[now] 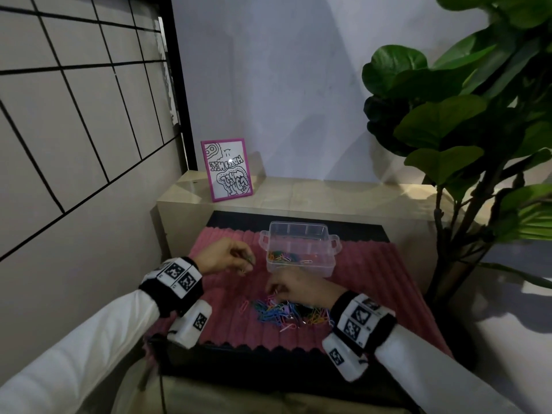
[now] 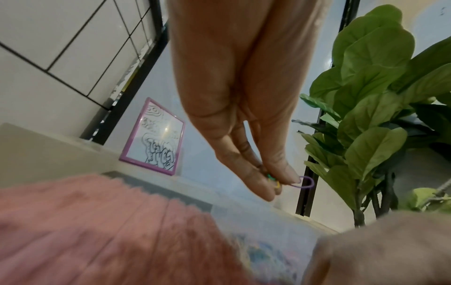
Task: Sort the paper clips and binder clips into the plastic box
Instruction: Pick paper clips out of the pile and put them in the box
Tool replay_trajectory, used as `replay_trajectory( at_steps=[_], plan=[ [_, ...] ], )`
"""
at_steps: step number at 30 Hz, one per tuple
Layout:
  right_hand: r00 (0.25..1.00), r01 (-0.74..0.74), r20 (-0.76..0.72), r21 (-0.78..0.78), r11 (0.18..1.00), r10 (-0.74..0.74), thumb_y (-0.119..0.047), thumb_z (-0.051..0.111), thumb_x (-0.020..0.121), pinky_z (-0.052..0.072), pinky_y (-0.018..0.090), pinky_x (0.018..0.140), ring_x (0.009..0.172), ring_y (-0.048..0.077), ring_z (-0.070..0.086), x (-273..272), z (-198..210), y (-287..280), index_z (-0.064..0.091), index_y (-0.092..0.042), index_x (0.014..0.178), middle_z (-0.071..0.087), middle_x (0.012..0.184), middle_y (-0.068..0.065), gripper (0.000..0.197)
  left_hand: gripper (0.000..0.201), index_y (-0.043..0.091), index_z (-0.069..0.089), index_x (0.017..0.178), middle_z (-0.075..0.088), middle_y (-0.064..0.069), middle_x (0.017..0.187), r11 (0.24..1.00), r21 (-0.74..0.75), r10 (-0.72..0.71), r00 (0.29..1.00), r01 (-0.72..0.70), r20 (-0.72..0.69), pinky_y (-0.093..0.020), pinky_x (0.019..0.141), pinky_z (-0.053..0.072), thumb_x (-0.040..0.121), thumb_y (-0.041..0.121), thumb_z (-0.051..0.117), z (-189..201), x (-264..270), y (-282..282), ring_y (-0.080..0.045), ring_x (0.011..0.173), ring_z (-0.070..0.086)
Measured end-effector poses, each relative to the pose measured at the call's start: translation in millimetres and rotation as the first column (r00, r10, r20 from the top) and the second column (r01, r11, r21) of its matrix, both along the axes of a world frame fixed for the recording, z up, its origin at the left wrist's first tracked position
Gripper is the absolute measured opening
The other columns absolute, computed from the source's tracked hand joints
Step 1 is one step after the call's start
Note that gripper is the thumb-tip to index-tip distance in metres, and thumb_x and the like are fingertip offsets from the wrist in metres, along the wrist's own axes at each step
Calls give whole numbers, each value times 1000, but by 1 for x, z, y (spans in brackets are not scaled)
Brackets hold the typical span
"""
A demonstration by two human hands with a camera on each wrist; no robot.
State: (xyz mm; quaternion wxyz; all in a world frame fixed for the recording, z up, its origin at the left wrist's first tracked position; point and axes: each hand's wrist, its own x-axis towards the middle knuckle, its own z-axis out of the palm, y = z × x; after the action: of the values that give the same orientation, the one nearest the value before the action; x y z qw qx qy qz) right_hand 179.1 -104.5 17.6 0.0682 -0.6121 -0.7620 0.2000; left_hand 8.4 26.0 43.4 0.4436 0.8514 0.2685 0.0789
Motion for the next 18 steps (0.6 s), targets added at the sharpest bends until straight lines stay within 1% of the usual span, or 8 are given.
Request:
replay_trajectory(
  at_steps=[2, 4, 6, 8, 10, 13, 16, 18],
  plan=[
    [996, -49, 78, 31, 998, 46, -28, 66, 82, 43, 35, 85, 104, 24, 54, -7, -4, 0, 59, -11, 115, 61, 110, 12, 38, 19, 18, 62, 72, 66, 9, 56, 999, 31, 22, 1000, -23, 21, -12, 58, 51, 75, 0, 69, 12, 13, 4, 1, 52, 61],
    [987, -85, 138, 42, 995, 79, -34, 64, 82, 40, 38, 89, 111, 24, 48, -14, -7, 1, 56, -15, 119, 57, 116, 10, 43, 14, 15, 64, 75, 66, 5, 64, 996, 88, 27, 1000, -29, 15, -12, 61, 52, 75, 3, 70, 21, 29, 8, 4, 53, 60],
    [981, -105, 170, 50, 993, 95, -33, 64, 82, 41, 40, 88, 111, 26, 47, -20, -8, -1, 57, -15, 116, 55, 115, 10, 39, 12, 10, 68, 85, 66, 0, 71, 988, 151, 23, 999, -19, -23, -12, 64, 53, 74, 7, 72, 27, 44, 11, 6, 54, 60],
    [985, -94, 154, 82, 992, 81, -26, 64, 82, 43, 42, 85, 107, 27, 47, -25, -8, -2, 59, -12, 107, 54, 110, 10, 28, 19, 1, 67, 93, 65, 0, 71, 989, 148, 11, 999, -4, -44, -10, 61, 53, 75, 3, 70, 27, 60, 13, 8, 53, 60],
    [991, -88, 106, 110, 990, 77, -18, 64, 81, 43, 41, 82, 103, 26, 48, -27, -7, -4, 60, -9, 97, 55, 105, 10, 18, 22, -5, 63, 97, 63, -2, 71, 993, 116, 12, 998, -5, -54, -10, 56, 53, 75, -4, 67, 24, 72, 14, 5, 50, 61],
    [997, -81, 20, 169, 982, 78, -9, 64, 79, 43, 36, 75, 93, 22, 53, -26, -6, -8, 61, -8, 89, 59, 97, 8, 10, 19, -4, 60, 93, 62, -6, 71, 993, 111, 34, 997, -26, -69, -11, 51, 52, 75, -8, 65, 23, 85, 17, 3, 46, 60],
    [986, 11, -166, 205, 979, 24, 2, 61, 78, 50, 35, 68, 75, 18, 60, -19, -6, -10, 63, -6, 79, 65, 84, 8, 8, 22, -11, 60, 98, 62, -4, 72, 995, 99, 22, 996, -13, -85, -8, 51, 50, 77, -7, 64, 22, 91, 18, -2, 55, 62],
    [952, 108, -302, 204, 973, -42, 3, 61, 79, 52, 28, 66, 70, 15, 63, -14, -6, -10, 64, -4, 78, 69, 80, 10, 9, 26, -9, 61, 106, 65, -7, 81, 998, 68, -8, 994, 15, -105, -7, 56, 50, 80, -7, 60, 20, 92, 19, 0, 60, 62]
  ],
)
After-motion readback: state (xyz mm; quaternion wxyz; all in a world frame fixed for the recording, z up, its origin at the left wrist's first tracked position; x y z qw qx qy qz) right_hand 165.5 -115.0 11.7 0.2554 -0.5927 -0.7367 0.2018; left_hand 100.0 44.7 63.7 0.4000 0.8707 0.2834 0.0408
